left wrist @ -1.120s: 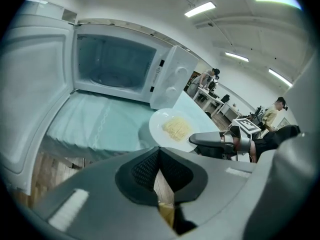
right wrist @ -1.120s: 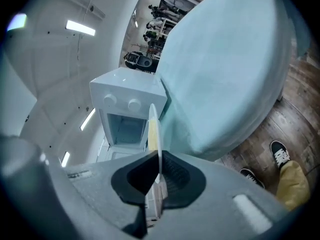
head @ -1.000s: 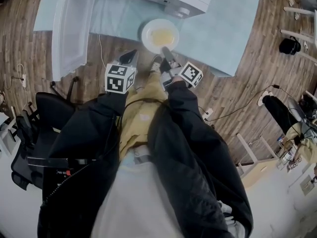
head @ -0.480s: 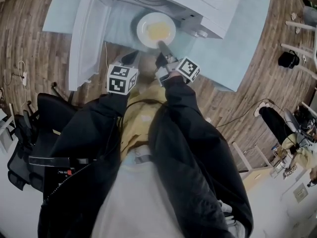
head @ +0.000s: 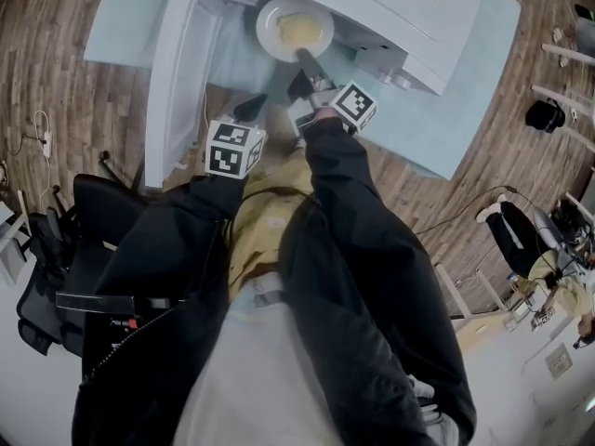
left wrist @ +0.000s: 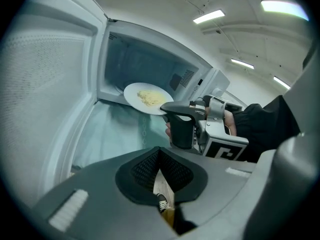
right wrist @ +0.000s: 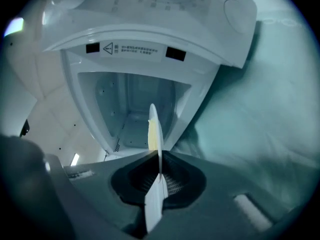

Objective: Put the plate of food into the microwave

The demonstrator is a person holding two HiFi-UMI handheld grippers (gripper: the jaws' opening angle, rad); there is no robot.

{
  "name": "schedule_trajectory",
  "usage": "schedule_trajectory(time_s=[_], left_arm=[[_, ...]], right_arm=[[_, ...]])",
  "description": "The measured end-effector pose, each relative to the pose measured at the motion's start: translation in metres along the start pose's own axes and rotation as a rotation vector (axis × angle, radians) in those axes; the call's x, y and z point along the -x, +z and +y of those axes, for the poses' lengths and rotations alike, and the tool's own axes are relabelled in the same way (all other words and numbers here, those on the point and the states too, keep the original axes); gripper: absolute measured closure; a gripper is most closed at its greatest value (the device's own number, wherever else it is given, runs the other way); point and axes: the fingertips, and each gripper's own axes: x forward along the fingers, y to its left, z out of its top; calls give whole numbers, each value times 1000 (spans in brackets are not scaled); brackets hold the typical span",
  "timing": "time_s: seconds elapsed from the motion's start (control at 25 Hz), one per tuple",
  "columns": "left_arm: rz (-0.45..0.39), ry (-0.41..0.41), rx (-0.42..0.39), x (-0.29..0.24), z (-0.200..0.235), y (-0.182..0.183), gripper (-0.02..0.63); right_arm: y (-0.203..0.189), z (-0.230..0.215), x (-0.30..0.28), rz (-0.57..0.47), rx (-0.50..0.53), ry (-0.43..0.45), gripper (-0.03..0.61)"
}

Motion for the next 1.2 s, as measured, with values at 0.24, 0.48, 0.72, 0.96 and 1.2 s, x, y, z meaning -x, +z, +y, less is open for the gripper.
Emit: schedule_trajectory(time_s=[0.24,0.48,0.72,0.96,1.2], left_arm=[[10,-16,12,-3,6,-4,615],[13,-16,23,-5,10,-5,615],[12,-6,30,-5,13,-5,615],[4,9,29,1,15,-4,615],[-33,15,18,0,3,12,615]], right_arm=[[17,-1,-27,-72,-44,-8,571],[33,-4,-42,-120,-76,-32,571],[40,-9,-47,-140,-96,-54,571],[38,-2,-47,-142,-50,-30,497],[14,6,-14,-32,103,-67,479]])
